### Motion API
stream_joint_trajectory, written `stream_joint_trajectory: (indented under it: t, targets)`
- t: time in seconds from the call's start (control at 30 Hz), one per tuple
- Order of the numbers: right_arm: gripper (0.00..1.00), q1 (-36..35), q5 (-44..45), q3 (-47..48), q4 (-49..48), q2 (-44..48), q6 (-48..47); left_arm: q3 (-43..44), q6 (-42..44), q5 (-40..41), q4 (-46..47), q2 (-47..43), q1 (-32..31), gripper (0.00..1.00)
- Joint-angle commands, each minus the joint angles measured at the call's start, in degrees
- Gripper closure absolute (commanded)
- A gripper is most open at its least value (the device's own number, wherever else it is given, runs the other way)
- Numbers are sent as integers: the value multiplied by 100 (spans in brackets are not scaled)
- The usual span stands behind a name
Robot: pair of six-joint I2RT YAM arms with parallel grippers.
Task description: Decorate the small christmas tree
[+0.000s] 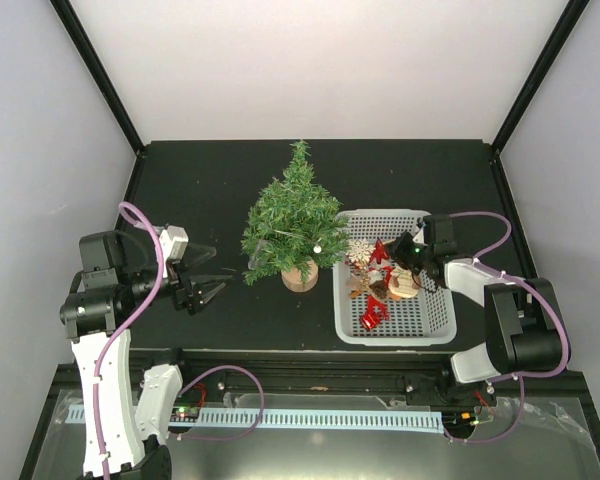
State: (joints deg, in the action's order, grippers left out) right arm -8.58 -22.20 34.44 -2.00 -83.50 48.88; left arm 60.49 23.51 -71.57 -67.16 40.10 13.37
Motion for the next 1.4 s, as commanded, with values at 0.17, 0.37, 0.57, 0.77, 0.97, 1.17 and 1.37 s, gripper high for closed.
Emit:
stream_joint_trajectory:
  t: [0.17, 0.37, 0.57, 0.77, 0.97, 1.17, 1.37]
  targets:
    - [83, 23, -724, -170, -602, 130, -95, -11, 14, -17, 142, -81, 53, 1]
    - [83, 23, -1214, -344, -1310, 10, 161, -19, 21, -14, 146, -89, 61, 1]
    - [83, 25, -1330, -284, -1408, -60, 191, -2, 30, -24, 131, -64, 68, 1]
    - [82, 14, -67, 178, 310, 102, -355, -2, 55, -39, 115, -33, 61, 1]
    - [72, 20, 1076, 572, 1507, 480, -694, -2, 75, -41, 117, -17, 63, 1]
    - [69, 19, 1018, 812, 1695, 59, -693, 7, 66, -40, 109, -12, 61, 1]
    - [69, 16, 690, 717, 1322, -377, -486, -1, 72, -31, 98, -27, 63, 1]
